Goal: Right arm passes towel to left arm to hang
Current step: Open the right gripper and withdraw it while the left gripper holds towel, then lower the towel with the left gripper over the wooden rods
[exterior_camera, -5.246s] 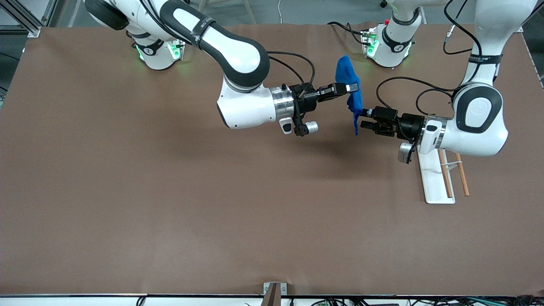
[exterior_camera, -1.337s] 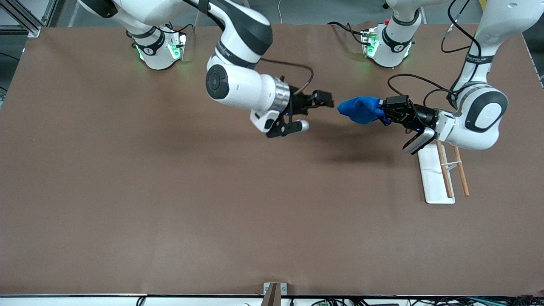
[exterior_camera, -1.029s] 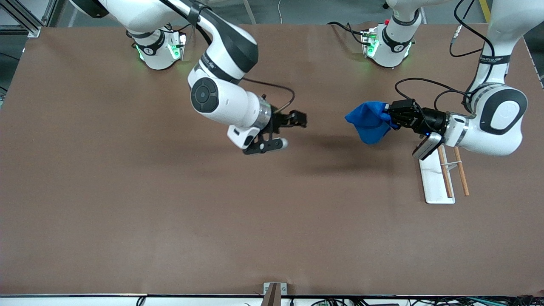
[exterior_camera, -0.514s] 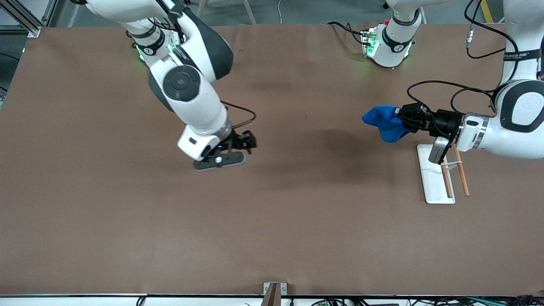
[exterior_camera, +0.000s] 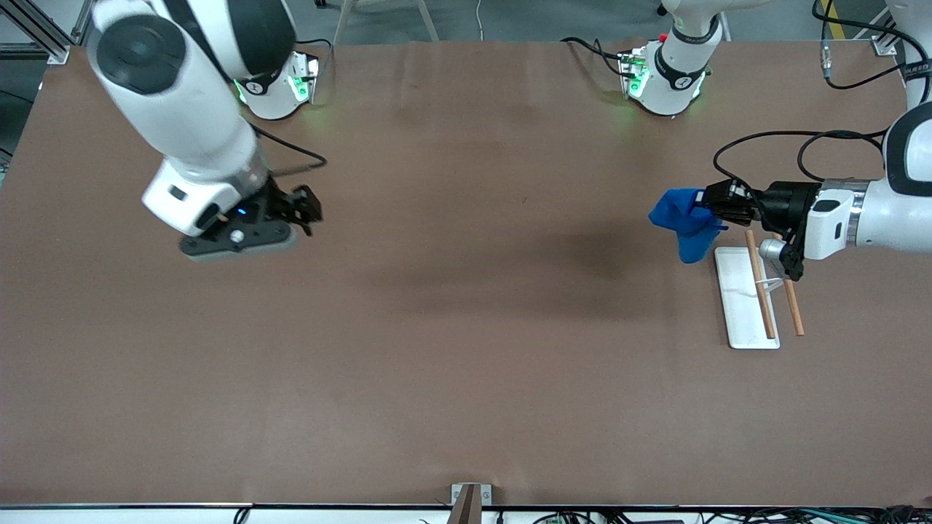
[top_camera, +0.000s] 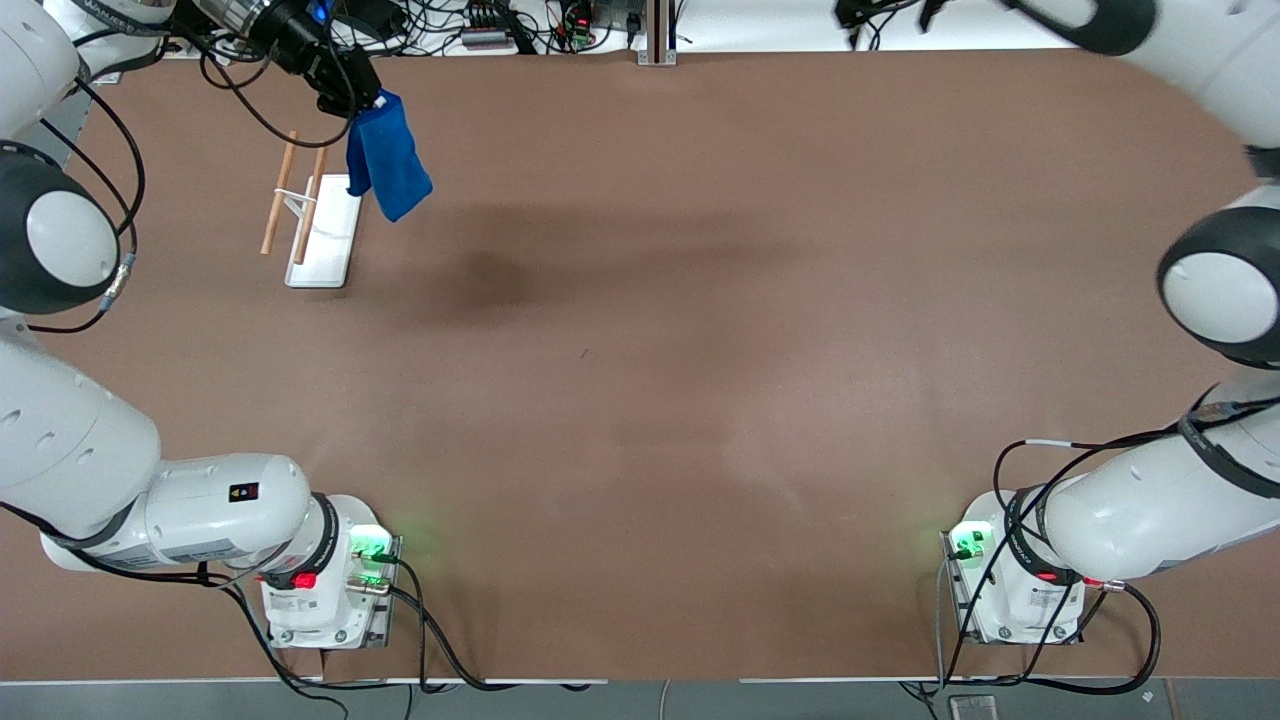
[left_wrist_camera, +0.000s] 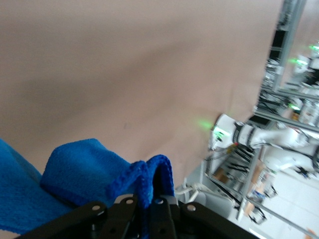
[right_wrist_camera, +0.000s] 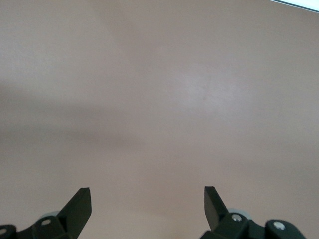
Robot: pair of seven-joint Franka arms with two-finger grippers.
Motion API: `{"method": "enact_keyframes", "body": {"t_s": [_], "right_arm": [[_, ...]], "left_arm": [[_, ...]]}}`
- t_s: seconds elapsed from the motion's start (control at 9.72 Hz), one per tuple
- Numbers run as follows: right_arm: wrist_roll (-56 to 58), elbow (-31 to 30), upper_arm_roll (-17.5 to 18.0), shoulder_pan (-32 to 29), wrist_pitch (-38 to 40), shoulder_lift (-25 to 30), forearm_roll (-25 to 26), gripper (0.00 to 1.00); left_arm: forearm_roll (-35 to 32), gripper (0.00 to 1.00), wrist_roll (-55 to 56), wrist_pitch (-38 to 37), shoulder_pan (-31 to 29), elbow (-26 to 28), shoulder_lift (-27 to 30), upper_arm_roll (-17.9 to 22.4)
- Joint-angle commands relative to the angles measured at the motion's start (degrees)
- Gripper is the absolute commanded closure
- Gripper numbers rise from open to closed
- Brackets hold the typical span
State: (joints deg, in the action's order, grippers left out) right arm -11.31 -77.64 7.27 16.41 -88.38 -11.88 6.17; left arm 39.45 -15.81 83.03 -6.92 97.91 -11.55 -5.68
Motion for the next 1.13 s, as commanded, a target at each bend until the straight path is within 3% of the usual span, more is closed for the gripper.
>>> {"method": "enact_keyframes", "body": {"t_s": [0.0,0.31,0.62,0.72,0.82,1.03], "right_arm": [[7.06,-4.87,-4.36,-2.24,1.11,5.45,-2.75,0.0],[14.55,-6.2,-6.03,-8.4,0.85,6.95,-3.1,0.0],[16.23,-8.58,-4.99,-12.1,-1.88,7.83,-4.94,0.0],[16.4,-8.75,-4.12,-13.93,-1.79,8.1,-4.94,0.0],[16.41,-8.75,1.46,-18.82,-1.79,8.1,-4.86,0.0],[15.88,-8.67,3.27,-19.22,-1.88,8.36,-4.77,0.0]], "left_arm": [[-4.89,1.0,8.37,7.46,0.32,1.58,1.26,-2.74],[-20.06,1.0,22.1,16.87,0.33,1.58,1.53,-9.42],[-32.72,1.0,29.49,22.24,1.81,1.84,1.44,-10.84],[-37.64,1.0,34.83,24.61,2.08,1.84,1.44,-10.93],[-40.39,1.0,39.49,27.24,2.17,1.93,1.18,-11.28],[-45.39,1.0,49.42,30.68,2.96,2.63,0.74,-11.63]]}}
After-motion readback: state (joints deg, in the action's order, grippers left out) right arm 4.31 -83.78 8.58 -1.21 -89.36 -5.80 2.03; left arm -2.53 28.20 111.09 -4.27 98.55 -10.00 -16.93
